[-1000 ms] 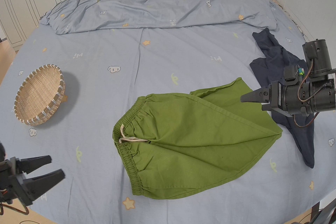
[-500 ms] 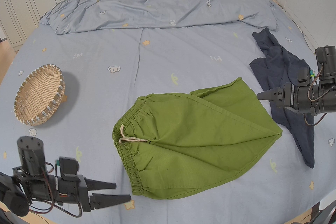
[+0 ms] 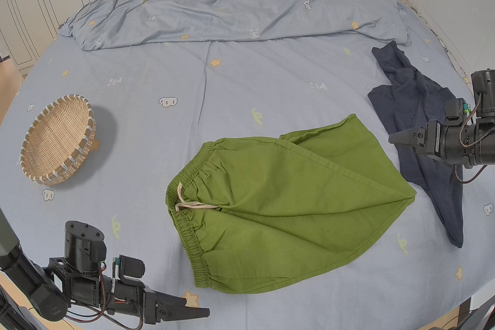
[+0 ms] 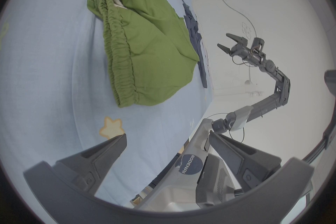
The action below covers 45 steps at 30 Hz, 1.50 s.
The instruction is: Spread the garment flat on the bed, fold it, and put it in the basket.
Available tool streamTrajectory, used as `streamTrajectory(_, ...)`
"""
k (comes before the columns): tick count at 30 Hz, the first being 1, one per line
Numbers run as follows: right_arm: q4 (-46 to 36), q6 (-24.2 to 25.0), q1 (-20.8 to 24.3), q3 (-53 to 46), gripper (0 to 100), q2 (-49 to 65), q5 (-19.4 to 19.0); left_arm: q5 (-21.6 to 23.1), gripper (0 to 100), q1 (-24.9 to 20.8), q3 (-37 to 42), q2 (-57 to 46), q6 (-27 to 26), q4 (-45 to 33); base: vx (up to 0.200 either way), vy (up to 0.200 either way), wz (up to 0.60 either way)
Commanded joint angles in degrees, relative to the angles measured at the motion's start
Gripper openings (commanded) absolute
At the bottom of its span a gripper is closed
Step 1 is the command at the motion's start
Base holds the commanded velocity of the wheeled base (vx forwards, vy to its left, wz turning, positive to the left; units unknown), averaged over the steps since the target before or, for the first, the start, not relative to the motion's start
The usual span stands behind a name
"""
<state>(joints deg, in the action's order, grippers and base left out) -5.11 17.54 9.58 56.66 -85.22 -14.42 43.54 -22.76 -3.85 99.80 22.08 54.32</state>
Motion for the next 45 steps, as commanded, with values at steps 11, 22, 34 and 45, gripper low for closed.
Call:
streamTrajectory(11, 0.01, 0.04, 0.26, 0.03, 100, 0.15, 0.01, -3.12, 100, 1.14, -6.61, 9.53, 5.34, 2.9, 0.0, 0.0, 0.0)
streamTrajectory(22, 0.1, 0.04, 0.35, 0.12, 100, 0.67, 0.01, -3.03, 100, 3.51, -11.35, 12.52, 5.78, 3.07, 0.0, 0.0, 0.0)
streamTrajectory(34, 0.1, 0.04, 0.0, 0.12, 100, 1.2, 0.01, -2.94, 100, 1.84, -12.23, 14.37, 6.4, 5.88, 0.0, 0.0, 0.0)
streamTrajectory(45, 0.1, 0.04, -0.09, 0.03, 100, 1.11, 0.01, -3.03, 0, 0.44, -8.72, 16.65, 12.02, 17.13, 0.0, 0.0, 0.0)
